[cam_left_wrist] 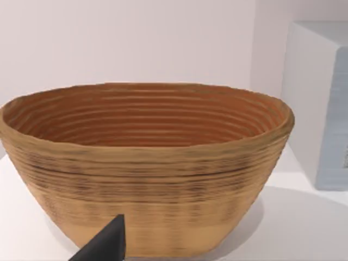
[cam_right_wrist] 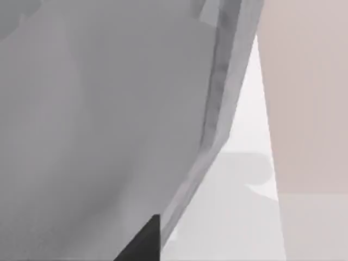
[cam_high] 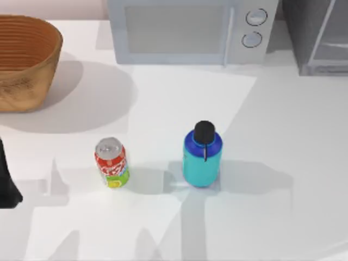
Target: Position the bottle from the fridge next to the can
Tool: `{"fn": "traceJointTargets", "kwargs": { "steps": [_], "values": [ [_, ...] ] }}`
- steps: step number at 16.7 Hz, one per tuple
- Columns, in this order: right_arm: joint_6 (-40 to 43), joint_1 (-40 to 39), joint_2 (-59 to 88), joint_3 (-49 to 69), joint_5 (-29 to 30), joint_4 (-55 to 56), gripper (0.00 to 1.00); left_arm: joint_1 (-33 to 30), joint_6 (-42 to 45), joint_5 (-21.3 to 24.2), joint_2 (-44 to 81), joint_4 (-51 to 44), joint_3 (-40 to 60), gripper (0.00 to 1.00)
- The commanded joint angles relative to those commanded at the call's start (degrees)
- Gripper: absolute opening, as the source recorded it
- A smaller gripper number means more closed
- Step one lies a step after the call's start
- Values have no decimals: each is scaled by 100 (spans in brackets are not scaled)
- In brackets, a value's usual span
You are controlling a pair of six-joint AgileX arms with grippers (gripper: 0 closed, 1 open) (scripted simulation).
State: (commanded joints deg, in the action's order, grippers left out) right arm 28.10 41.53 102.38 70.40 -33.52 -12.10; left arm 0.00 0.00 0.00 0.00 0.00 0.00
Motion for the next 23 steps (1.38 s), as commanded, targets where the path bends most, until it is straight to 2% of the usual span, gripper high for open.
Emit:
{"fn": "traceJointTargets", "kwargs": {
  "steps": [7,10,12,18,23],
  "values": [
    [-1856,-2901,-605,-911,2151,1028,100,0,0,0,0,0,0,100],
    [-2484,-3733,-863,-1226,2872,1389,100,0,0,0,0,0,0,100],
    [-2703,-3979,-963,-1335,3114,1519,100,0,0,0,0,0,0,100],
    [-2702,-3914,-936,-1353,3176,1515,100,0,0,0,0,0,0,100],
    [-2736,-3911,-255,-509,3174,1374,100,0,0,0,0,0,0,100]
  ]
}}
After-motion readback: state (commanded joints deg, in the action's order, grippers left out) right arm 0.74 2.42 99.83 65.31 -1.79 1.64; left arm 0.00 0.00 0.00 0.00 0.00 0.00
